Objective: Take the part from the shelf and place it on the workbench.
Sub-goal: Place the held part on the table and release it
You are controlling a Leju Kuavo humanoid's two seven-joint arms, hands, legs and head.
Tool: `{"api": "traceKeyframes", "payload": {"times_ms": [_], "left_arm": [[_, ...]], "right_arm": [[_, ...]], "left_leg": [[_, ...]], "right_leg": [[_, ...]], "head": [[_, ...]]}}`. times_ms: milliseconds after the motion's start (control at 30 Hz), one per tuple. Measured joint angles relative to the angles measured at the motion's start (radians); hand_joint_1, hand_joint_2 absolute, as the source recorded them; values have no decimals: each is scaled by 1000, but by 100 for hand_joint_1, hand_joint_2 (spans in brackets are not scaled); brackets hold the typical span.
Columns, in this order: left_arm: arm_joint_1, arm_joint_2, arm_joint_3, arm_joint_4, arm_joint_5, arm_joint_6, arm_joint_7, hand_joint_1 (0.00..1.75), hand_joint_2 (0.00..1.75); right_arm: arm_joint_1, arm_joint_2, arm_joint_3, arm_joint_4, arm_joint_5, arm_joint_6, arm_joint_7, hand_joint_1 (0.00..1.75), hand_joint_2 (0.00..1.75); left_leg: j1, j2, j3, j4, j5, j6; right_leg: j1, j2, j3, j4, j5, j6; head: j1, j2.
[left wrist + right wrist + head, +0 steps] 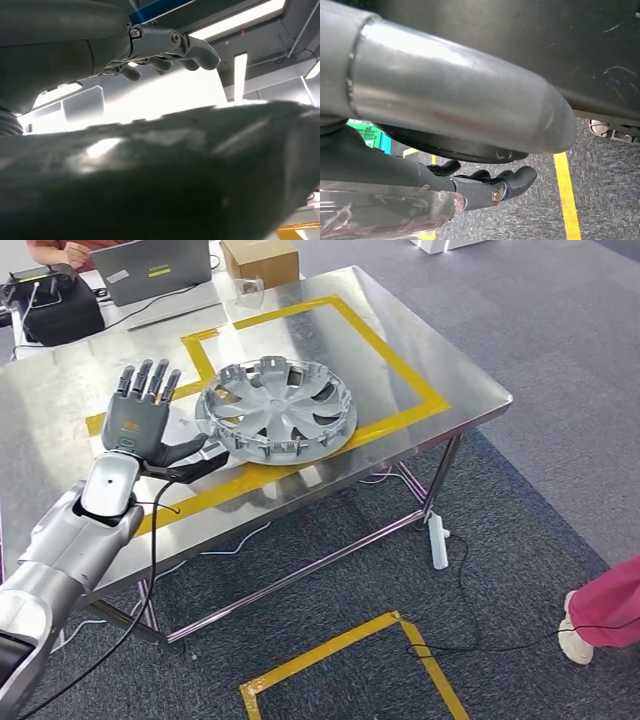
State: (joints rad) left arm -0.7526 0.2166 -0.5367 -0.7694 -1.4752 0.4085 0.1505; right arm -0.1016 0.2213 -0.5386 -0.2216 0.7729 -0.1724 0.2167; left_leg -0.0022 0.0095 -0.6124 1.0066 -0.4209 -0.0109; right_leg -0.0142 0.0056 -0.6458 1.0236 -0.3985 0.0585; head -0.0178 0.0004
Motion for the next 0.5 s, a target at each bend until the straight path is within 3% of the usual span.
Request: {"api": "traceKeyframes", "payload": {"times_ms": [100, 167, 233, 300, 333, 367, 400, 467, 500], "left_arm": [[-1, 4, 2, -1, 0, -1, 3, 0, 0], [-2, 6, 3, -3, 1, 0, 5, 0, 0], [-2, 7, 3, -5, 2, 1, 5, 0, 0], [5, 8, 3, -5, 3, 3, 5, 0, 0], [10, 9, 4, -5, 4, 3, 5, 0, 0], [14, 10, 4, -5, 6, 3, 5, 0, 0], [18, 11, 5, -5, 7, 3, 5, 0, 0], [21, 15, 10, -5, 10, 4, 5, 0, 0], [21, 18, 13, -6, 11, 4, 5, 0, 0]], "right_arm": [[-1, 2, 0, 0, 0, 0, 0, 0, 0], [-1, 2, 0, 0, 0, 0, 0, 0, 0], [-1, 2, 0, 0, 0, 0, 0, 0, 0], [-1, 1, 0, 0, 0, 0, 0, 0, 0], [0, 0, 0, 0, 0, 0, 0, 0, 0], [0, 0, 0, 0, 0, 0, 0, 0, 0], [-1, -1, 0, 0, 1, 0, 0, 0, 0], [-2, -1, 1, -1, 1, -1, 0, 0, 0], [-2, -1, 1, -1, 1, -1, 0, 0, 0]], "left_leg": [[-4, 0, 0, -1, 2, 15], [2, 3, 9, -20, 16, 22], [8, 6, 14, -34, 27, 26], [9, 7, 11, -35, 29, 27], [10, 8, 10, -34, 30, 25], [12, 8, 8, -34, 32, 23], [16, 8, 7, -33, 33, 19], [19, 6, 1, -25, 35, 6], [19, 5, -3, -20, 35, -2]], "right_leg": [[-4, 1, 3, -7, 6, 10], [-2, 2, -5, 6, -10, 15], [0, 2, -37, 88, -69, 20], [-2, 1, -82, 215, -132, 25], [-3, 1, -92, 251, -142, 27], [-5, 0, -84, 252, -135, 30], [-8, -1, -57, 213, -113, 33], [-12, -6, 26, 85, -69, 41], [-13, -7, 54, 40, -58, 38]], "head": [[-1, 0], [1, 0], [3, 0], [4, 0], [4, 0], [4, 0], [4, 0], [6, 0], [7, 0]]}}
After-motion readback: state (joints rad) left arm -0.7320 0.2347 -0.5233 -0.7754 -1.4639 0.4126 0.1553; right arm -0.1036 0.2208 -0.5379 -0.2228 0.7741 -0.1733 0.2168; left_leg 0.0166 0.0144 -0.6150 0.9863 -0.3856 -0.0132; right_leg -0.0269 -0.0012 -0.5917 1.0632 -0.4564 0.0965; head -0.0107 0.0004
